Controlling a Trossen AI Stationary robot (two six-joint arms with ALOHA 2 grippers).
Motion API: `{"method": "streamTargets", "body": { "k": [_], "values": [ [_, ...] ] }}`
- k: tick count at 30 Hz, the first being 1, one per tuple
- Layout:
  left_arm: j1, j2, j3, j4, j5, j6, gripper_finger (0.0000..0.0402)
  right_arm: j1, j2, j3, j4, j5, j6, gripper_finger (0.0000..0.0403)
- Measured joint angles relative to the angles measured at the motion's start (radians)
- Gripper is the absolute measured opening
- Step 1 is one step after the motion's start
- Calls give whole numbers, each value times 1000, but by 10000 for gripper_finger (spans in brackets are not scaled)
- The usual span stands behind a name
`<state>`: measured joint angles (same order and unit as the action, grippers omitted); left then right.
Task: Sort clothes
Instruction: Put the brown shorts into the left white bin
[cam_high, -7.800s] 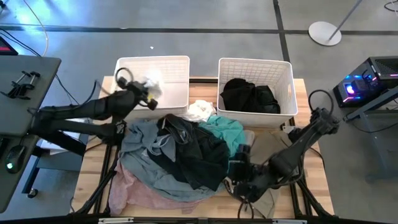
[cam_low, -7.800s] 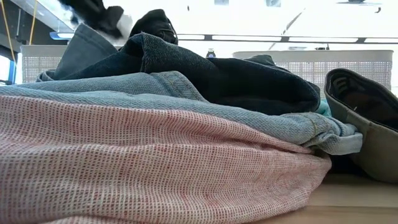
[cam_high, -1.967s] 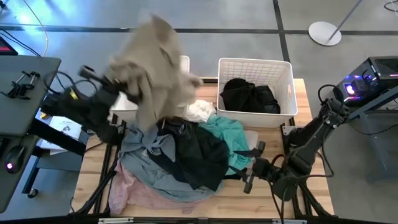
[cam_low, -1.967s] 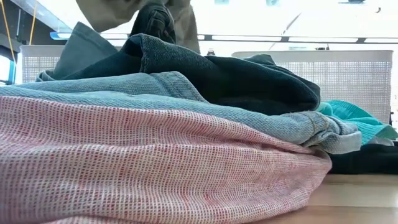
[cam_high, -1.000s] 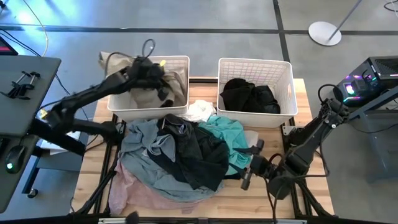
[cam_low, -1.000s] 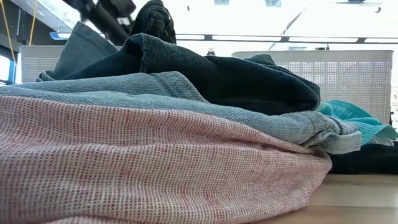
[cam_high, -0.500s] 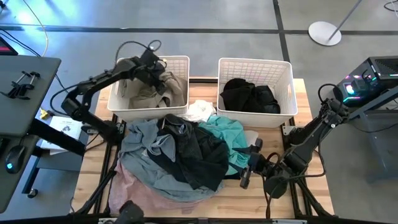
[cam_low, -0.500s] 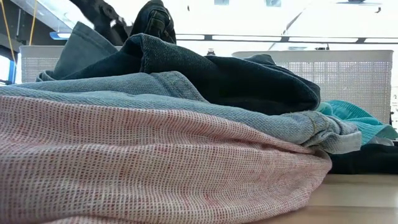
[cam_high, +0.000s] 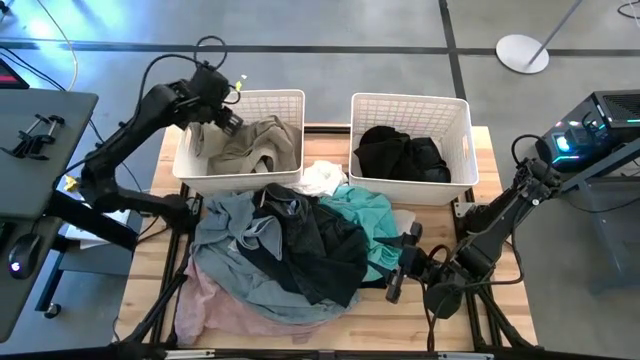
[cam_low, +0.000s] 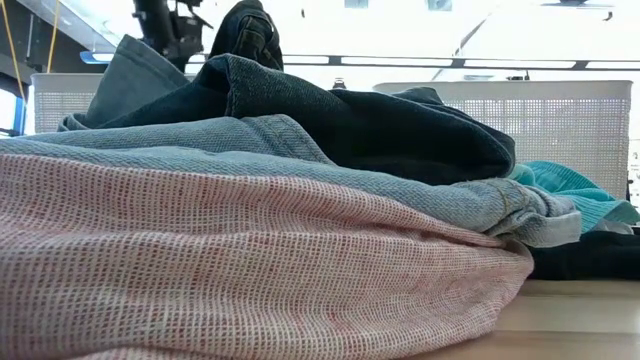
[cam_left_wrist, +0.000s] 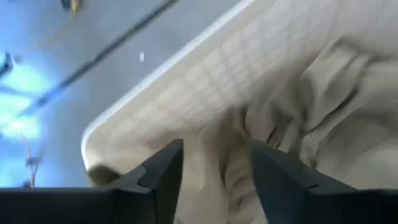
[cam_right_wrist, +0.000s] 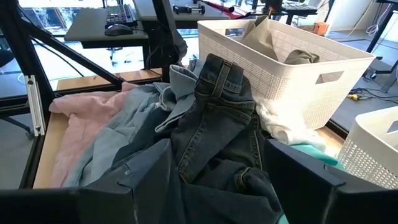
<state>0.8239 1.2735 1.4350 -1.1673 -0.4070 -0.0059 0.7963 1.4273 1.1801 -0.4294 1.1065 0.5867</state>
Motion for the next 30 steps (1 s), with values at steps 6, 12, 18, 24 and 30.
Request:
{"method": "streamTargets", "body": {
  "k": [6, 12, 18, 24, 30],
  "values": [
    [80, 95, -192, 88, -48, -1, 88, 0, 0, 0, 0, -8, 0, 246],
    [114, 235, -408, 237, 50, 17, 38, 0, 0, 0, 0, -9, -1, 246],
    [91, 303, -505, 432, 321, 118, 13, 0, 0, 0, -14, -9, -1, 246],
    [50, 189, -418, 383, 232, 141, 5, 0, 0, 0, -19, 2, 3, 246],
    [-11, -48, -335, 399, 240, 141, 5, -27, 6, 0, -88, -30, 26, 246]
  ]
}}
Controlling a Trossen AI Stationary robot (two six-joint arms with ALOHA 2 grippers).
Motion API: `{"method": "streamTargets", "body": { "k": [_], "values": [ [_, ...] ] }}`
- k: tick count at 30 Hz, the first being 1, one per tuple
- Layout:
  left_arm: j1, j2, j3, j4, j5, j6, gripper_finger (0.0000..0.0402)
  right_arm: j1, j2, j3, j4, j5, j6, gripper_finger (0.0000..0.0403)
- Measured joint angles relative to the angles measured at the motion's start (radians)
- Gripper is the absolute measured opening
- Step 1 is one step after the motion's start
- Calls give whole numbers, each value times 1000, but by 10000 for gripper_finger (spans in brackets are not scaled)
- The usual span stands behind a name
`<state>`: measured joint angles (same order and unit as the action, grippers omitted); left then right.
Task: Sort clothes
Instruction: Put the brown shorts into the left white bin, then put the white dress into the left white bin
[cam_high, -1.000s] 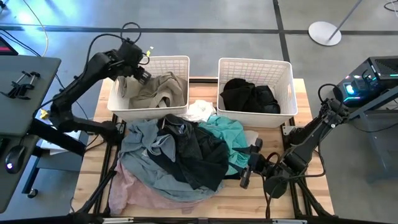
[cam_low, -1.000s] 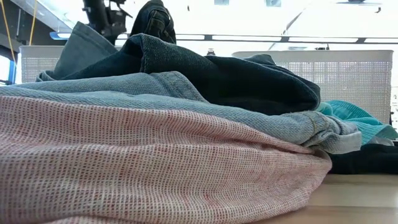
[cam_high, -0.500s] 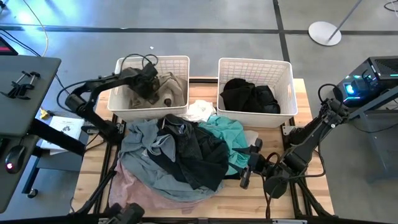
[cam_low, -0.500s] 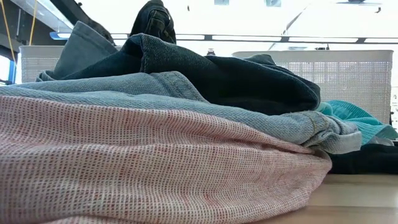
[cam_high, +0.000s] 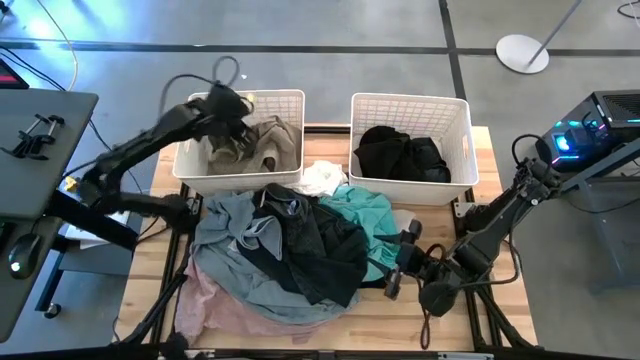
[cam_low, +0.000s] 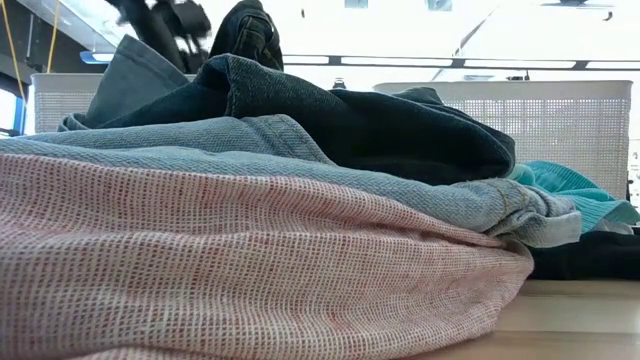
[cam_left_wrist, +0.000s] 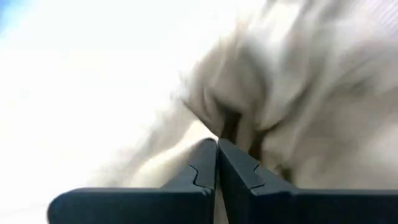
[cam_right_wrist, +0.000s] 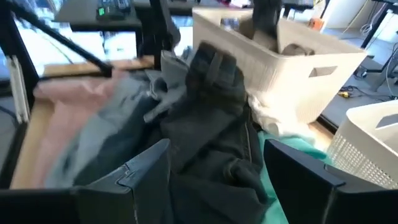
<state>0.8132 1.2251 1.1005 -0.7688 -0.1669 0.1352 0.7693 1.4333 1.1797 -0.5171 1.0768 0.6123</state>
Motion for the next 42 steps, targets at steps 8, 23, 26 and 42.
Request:
{"method": "streamTargets", "body": {
  "k": [8, 23, 26, 42],
  "values": [
    [-124, -288, -83, 192, 119, 17, 5, -140, 78, 0, -135, -169, 85, 246],
    [-347, -418, -416, 744, 220, 193, 5, -568, 141, -1, 433, -811, -737, 245],
    [-374, -415, -418, 741, 206, 219, 5, -653, 141, -1, 438, -837, -776, 246],
    [-407, -412, -417, 1249, 188, 390, 5, -936, 135, 99, 204, -1241, -837, 245]
  ]
}}
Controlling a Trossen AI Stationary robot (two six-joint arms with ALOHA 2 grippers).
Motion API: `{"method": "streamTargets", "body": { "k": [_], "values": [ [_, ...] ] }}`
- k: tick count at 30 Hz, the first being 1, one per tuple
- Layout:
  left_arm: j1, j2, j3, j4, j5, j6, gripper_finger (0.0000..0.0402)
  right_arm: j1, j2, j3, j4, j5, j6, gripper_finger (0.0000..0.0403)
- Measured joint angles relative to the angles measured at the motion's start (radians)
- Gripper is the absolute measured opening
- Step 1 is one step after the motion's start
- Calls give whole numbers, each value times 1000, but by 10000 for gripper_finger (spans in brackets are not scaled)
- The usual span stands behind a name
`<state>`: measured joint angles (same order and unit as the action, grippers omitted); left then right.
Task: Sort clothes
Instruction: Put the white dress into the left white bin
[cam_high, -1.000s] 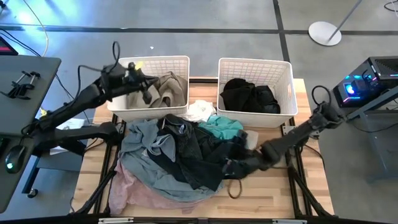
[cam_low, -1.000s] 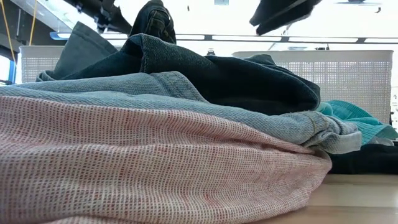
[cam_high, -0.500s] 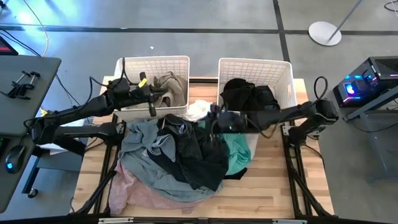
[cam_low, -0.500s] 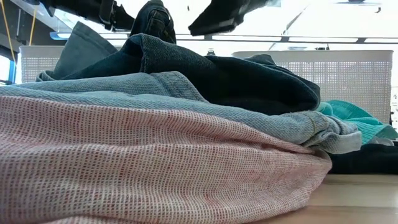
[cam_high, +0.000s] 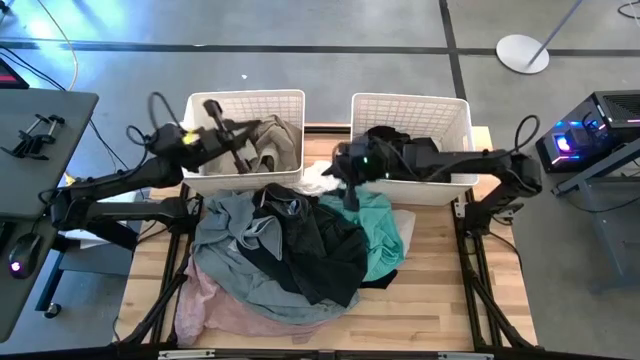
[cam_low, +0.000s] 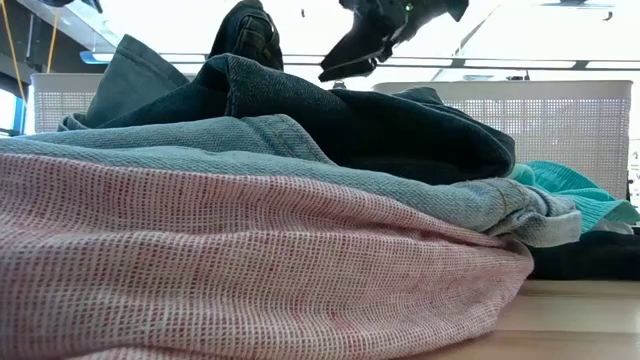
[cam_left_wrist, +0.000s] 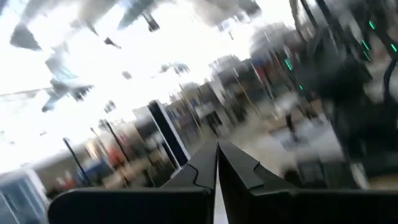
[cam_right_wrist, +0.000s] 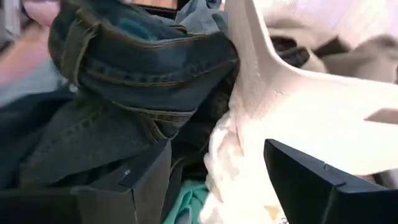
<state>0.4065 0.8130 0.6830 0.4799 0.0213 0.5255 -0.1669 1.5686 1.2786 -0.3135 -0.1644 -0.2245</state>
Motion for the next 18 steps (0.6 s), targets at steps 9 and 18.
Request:
{"method": "streamTargets", "body": {
  "k": [9, 18],
  "values": [
    [39, 161, 111, 126, -190, 17, 5, -89, 44, 32, -47, -92, -83, 203],
    [-7, 400, 382, -106, -351, 108, 5, -148, 76, 21, -89, -163, -240, 170]
  ]
}}
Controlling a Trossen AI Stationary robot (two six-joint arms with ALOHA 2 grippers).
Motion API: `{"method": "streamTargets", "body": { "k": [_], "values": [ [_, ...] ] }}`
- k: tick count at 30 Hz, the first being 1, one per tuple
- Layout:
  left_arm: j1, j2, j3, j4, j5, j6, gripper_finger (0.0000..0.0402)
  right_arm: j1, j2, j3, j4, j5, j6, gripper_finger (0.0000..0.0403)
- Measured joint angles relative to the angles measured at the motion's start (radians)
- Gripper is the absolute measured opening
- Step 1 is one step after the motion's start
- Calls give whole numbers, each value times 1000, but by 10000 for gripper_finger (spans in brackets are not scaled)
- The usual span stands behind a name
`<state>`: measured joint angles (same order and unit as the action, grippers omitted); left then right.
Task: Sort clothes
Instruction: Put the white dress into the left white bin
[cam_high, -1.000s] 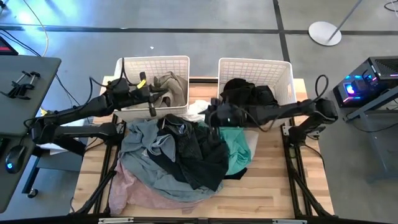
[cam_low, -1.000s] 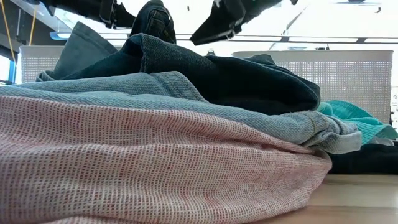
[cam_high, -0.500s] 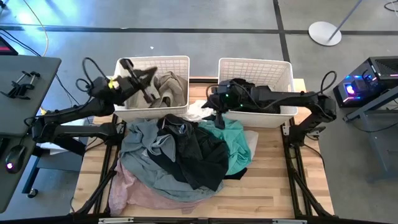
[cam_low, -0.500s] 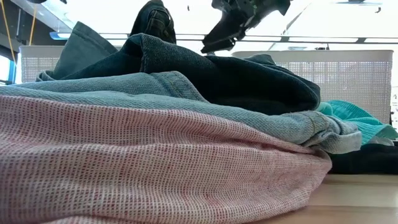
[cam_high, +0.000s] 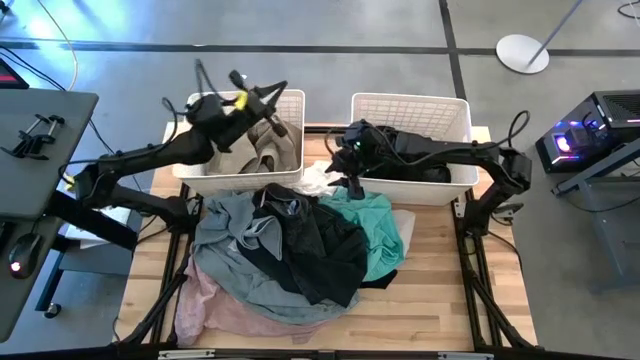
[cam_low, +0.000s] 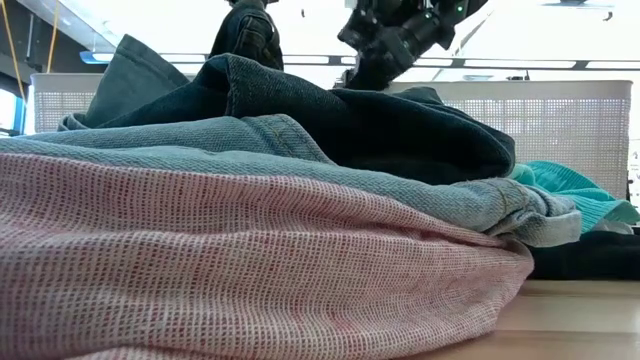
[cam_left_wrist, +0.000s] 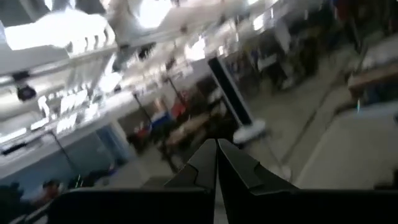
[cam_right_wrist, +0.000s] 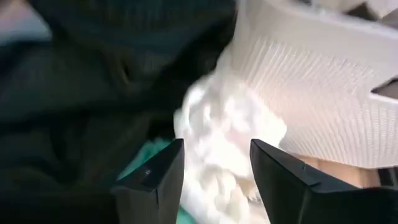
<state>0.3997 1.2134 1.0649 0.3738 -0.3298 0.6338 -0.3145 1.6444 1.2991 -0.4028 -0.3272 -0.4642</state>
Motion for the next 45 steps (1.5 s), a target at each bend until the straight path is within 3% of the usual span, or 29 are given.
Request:
{"method": "streamTargets", "body": {
  "k": [6, 12, 14, 17, 19, 23, 27, 30, 34, 37, 39, 40, 45],
  "values": [
    [-67, 12, 23, -121, -63, -14, 5, 15, -5, -39, 31, 49, -92, 170],
    [-165, -72, 22, -326, -248, -38, 5, 106, -16, -4, 93, 160, 32, 170],
    [-201, -117, 22, -449, -295, -102, 5, 165, -4, 25, 88, 232, 19, 170],
    [-248, -179, 22, -623, -288, -224, 5, 242, 50, 61, 95, 421, 29, 170],
    [-269, -205, 22, -720, -273, -308, 5, 258, 97, 131, 24, 496, 111, 172],
    [-304, -231, 22, -844, -236, -427, 5, 239, 204, 327, -224, 498, 309, 197],
    [-331, -221, 18, -880, -222, -446, 5, 221, 334, 452, -363, 481, 352, 232],
    [-344, -219, -3, -882, -222, -432, 5, 214, 414, 533, -452, 483, 355, 237],
    [-364, -219, -18, -892, -223, -453, 5, 215, 492, 591, -559, 502, 397, 189],
    [-385, -219, -31, -887, -223, -466, 5, 223, 496, 605, -583, 509, 420, 100],
    [-400, -219, -43, -869, -223, -467, 5, 234, 479, 605, -591, 552, 444, 34],
    [-409, -219, -47, -861, -223, -469, 5, 243, 464, 605, -595, 592, 458, 19],
    [-477, -219, -55, -840, -224, -499, 5, 335, 310, 604, -602, 861, 491, 28]
  ]
}}
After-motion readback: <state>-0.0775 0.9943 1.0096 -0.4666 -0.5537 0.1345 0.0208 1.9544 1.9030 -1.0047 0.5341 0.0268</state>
